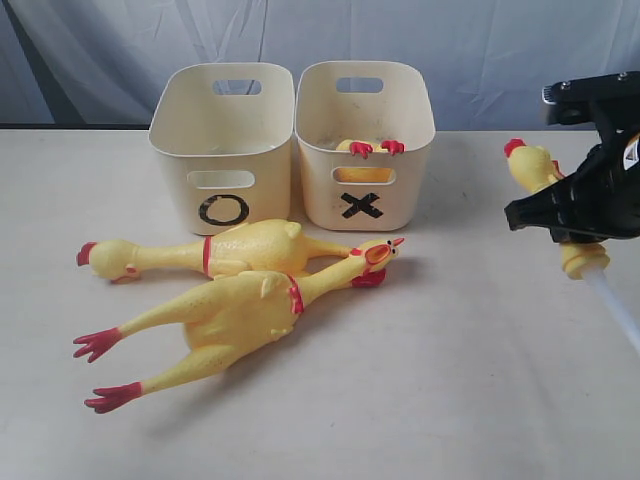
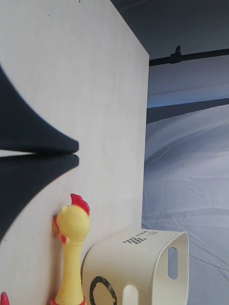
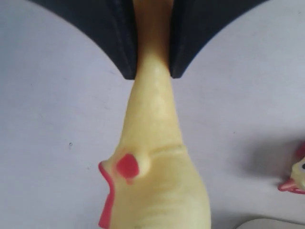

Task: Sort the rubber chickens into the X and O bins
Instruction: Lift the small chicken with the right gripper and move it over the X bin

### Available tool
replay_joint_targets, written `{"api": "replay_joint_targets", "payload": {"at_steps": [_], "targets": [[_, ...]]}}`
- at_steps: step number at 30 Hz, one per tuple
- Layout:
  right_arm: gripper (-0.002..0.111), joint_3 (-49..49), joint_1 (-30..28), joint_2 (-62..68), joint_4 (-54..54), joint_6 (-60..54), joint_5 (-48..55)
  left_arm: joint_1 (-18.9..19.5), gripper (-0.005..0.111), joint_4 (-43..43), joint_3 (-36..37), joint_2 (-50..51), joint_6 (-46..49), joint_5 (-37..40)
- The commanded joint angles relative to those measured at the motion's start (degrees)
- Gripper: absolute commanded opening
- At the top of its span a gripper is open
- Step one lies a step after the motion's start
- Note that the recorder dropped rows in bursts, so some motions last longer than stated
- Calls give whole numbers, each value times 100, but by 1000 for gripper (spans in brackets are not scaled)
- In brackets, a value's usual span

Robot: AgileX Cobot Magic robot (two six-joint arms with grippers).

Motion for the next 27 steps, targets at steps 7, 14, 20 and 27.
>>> {"api": "replay_joint_targets", "payload": {"at_steps": [7, 14, 20, 27], "targets": [[-1, 23, -42, -155, 421, -46, -315, 1, 0, 3, 11, -27, -24, -42], [-1, 23, -30, -222, 1378, -655, -752, 1, 0, 3, 11, -27, -24, -42], [-1, 23, -30, -222, 2232, -1064, -1463, 1, 0, 3, 11, -27, -24, -42], [-1, 23, -30, -222, 2400, -1073, -2344, 1, 0, 3, 11, -27, -24, -42]]}}
